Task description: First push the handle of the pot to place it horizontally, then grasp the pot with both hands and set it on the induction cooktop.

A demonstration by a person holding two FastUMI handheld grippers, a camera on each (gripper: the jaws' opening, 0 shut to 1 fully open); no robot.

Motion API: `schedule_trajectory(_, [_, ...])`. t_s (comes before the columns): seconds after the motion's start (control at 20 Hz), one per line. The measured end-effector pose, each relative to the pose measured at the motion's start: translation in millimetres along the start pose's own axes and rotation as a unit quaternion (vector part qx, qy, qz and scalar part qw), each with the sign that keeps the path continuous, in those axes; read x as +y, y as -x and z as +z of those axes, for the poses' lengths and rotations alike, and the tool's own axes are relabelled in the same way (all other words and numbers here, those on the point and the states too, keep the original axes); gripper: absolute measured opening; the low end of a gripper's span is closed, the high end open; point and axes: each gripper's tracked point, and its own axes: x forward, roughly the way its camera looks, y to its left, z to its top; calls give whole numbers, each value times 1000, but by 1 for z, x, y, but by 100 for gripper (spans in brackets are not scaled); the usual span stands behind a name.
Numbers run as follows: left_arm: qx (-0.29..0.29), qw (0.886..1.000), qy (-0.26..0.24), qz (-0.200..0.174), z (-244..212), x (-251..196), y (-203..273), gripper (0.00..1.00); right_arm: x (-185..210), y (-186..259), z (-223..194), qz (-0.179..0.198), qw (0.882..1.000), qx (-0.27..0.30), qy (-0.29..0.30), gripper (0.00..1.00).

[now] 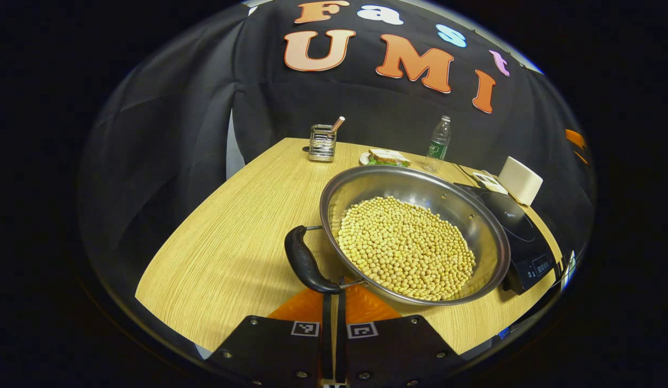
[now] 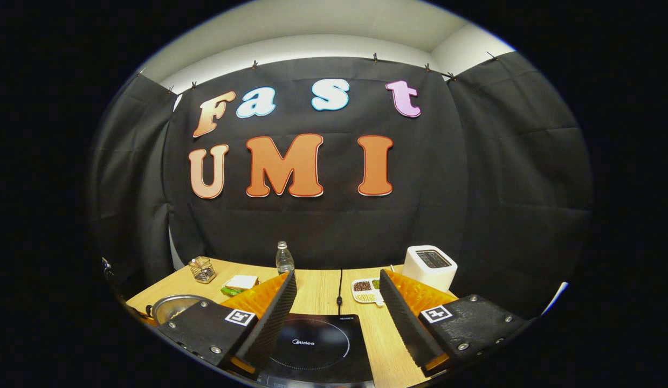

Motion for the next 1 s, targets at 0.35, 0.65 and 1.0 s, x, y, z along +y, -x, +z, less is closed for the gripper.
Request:
schedule_trajectory(0.35, [-8,1000,-1,-5,9,12,-13,4,8,-11,-18,-2,1000,24,-12,96])
schedule_trajectory(0.65, [-16,1000,-16,0,18,24,-25,4,8,-16,-24,-12,999,25,-16,96])
schedule_trajectory(1.0, [-27,999,-22,-1,27,32,-31,4,13,-26,-40,-20,999,42,-26,96])
